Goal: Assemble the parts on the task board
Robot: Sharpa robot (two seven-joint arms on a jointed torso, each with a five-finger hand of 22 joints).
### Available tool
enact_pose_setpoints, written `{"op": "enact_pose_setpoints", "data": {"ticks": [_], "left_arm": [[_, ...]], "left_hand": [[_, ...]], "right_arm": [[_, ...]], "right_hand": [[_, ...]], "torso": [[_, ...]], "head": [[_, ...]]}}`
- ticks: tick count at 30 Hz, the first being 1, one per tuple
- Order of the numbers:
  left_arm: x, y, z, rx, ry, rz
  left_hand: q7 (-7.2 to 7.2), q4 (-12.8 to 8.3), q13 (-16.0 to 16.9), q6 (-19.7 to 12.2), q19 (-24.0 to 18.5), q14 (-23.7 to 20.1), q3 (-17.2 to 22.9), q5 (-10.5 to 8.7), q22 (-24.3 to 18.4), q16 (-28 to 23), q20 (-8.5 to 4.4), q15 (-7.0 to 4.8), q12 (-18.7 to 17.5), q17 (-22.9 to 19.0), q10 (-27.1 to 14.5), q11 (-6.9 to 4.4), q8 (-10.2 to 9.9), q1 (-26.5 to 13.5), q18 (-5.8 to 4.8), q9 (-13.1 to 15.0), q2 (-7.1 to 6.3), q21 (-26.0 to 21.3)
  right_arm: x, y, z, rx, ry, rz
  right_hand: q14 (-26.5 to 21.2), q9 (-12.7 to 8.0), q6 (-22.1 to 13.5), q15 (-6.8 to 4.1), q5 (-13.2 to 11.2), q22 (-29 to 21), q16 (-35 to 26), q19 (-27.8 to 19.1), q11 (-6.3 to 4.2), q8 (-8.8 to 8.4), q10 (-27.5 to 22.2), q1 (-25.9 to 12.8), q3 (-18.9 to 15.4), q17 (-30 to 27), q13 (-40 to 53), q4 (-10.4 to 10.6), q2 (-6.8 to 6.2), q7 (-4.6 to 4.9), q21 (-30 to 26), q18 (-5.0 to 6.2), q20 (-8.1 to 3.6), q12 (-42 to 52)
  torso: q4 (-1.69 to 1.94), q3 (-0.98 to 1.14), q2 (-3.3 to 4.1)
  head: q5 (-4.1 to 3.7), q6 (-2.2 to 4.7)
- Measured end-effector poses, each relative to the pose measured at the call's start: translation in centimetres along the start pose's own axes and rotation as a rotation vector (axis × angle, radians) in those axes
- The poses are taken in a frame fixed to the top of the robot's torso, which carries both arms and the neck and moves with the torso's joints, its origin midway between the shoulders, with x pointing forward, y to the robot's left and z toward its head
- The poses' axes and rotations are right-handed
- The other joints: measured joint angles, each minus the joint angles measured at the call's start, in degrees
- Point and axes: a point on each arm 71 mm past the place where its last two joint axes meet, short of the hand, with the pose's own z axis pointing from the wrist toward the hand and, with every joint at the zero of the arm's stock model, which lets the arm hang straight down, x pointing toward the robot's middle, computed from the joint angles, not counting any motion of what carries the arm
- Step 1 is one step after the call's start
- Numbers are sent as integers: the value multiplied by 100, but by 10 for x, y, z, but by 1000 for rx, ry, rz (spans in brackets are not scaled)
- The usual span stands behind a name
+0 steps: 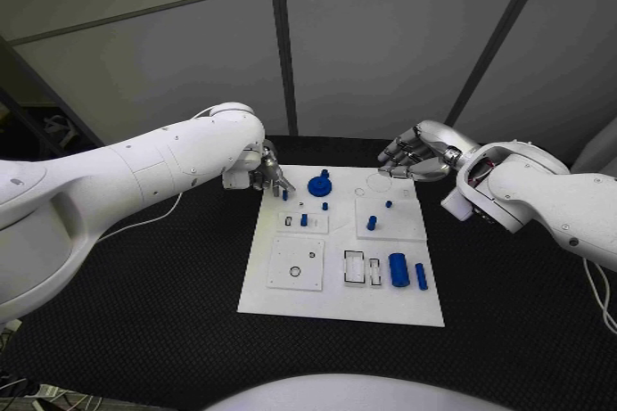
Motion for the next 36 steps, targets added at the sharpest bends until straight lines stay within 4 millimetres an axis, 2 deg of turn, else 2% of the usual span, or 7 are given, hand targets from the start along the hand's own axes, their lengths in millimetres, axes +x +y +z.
{"op": "enact_pose_setpoints", "data": {"ticks": [7,15,23,26,30,31,36], "left_arm": [[1,-2,0,9,2,3],[1,-3,0,18,1,3],[1,-5,-1,34,-3,0],[1,-5,-1,41,-6,-3],[1,-6,-1,49,-10,-5],[1,-6,-1,51,-11,-6],[1,-1,-3,56,-19,-18]], "left_hand": [[0,-37,-10,0,0,20,37,0,0,21,0,-20,20,0,0,0,-18,68,1,-23,68,0],[0,-222,-60,40,0,21,175,0,-1,21,0,-21,20,-1,0,0,-48,384,0,-83,267,0],[-19,-650,-131,60,5,20,572,-53,-1,21,-5,-20,-38,-5,-23,-21,-96,937,1,-160,467,0],[-7,-931,-193,48,21,19,1005,-86,-1,21,-21,-19,-101,-11,-36,-28,-142,1035,0,-202,443,0],[3,-682,-284,37,21,19,1325,-45,-1,21,-21,-18,-155,-11,-24,-15,-61,1001,-1,-196,323,-23],[3,-801,-298,37,20,19,1591,-45,-1,21,-21,-18,-155,-11,-24,-15,-34,925,-1,-184,249,-23],[6,-879,-337,34,20,19,2138,1,-1,21,-21,-18,-155,-4,-20,-19,120,580,-1,-72,27,-23]], "right_arm": [[0,0,0,0,1,0],[0,0,0,0,1,0],[1,1,0,-1,2,0],[1,0,1,0,2,0],[1,0,1,0,2,0],[1,0,1,0,2,0],[1,0,0,0,2,0]], "right_hand": [[0,0,0,0,29,-7,0,0,0,0,0,0,0,-1,-3,0,0,0,0,0,0,0],[0,0,0,0,168,-35,0,43,0,0,0,0,17,-26,-8,-17,0,0,-27,0,1,0],[0,0,0,0,204,-43,0,43,0,0,0,0,17,-33,-13,-17,0,0,-47,0,1,0],[0,0,0,0,204,-43,0,43,0,0,0,0,17,-33,-13,-17,0,0,-47,0,1,0],[0,0,0,0,204,-43,0,43,0,0,0,0,17,-33,-13,-17,0,0,-47,0,1,0],[0,-1,0,0,204,-43,0,43,0,0,0,0,17,-33,-13,-17,0,0,-47,0,1,0],[0,-1,0,0,204,-42,0,42,0,0,0,0,17,-39,-12,-17,0,0,-47,0,1,0]], "torso": [[0,0,3],[-1,1,3],[-3,1,3],[-3,1,2],[-3,1,2],[-3,1,2],[-3,1,2]], "head": [[1,-12],[4,-30],[13,-39],[13,-41],[13,-45],[15,-44],[15,-41]]}}
